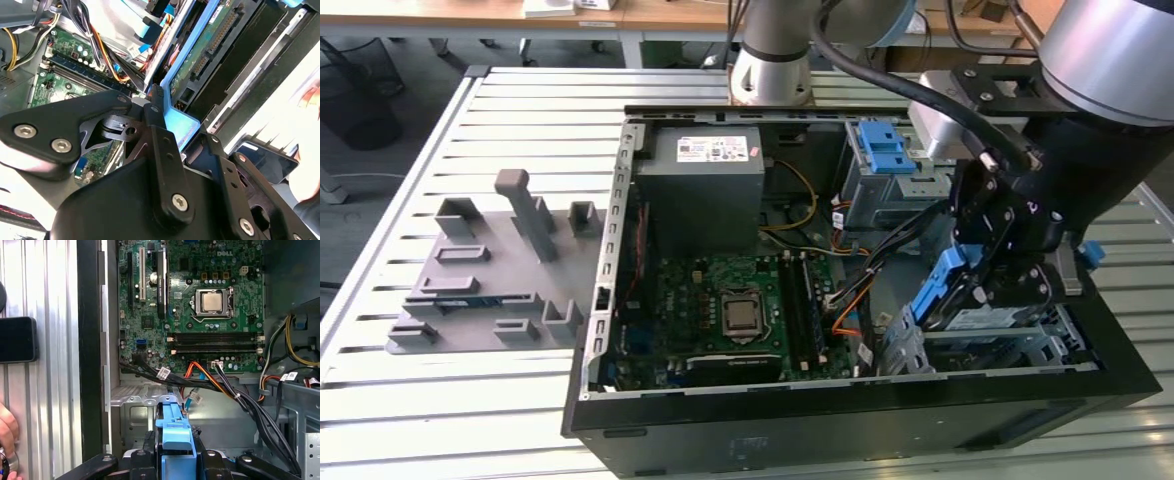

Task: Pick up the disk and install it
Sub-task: 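Insert the disk into the insertion slot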

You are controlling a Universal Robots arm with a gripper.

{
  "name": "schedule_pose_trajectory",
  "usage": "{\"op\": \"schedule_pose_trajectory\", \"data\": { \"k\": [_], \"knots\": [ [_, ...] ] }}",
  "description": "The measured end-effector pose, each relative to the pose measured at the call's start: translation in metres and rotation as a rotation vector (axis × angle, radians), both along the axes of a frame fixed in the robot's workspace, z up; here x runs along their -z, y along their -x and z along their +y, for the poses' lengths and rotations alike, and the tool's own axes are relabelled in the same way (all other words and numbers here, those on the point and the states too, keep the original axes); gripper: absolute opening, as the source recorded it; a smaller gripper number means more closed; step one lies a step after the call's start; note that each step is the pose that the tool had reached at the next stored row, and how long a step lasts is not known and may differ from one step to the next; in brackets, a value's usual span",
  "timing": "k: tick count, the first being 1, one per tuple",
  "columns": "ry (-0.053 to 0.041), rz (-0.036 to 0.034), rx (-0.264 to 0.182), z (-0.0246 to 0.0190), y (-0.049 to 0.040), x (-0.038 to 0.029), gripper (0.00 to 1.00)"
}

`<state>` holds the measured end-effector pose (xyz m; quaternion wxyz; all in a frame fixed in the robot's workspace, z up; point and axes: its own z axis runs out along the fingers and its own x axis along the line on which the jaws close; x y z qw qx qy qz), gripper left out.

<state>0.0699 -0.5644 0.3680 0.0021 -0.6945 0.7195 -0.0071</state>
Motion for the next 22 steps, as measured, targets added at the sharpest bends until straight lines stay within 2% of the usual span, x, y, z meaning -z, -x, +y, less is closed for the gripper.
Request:
{"op": "schedule_pose_trajectory", "data": {
  "k": [22],
  "knots": [
    [0.0001, 0.0, 0.0, 0.0, -0.0004, 0.0153, 0.37]
  ]
}}
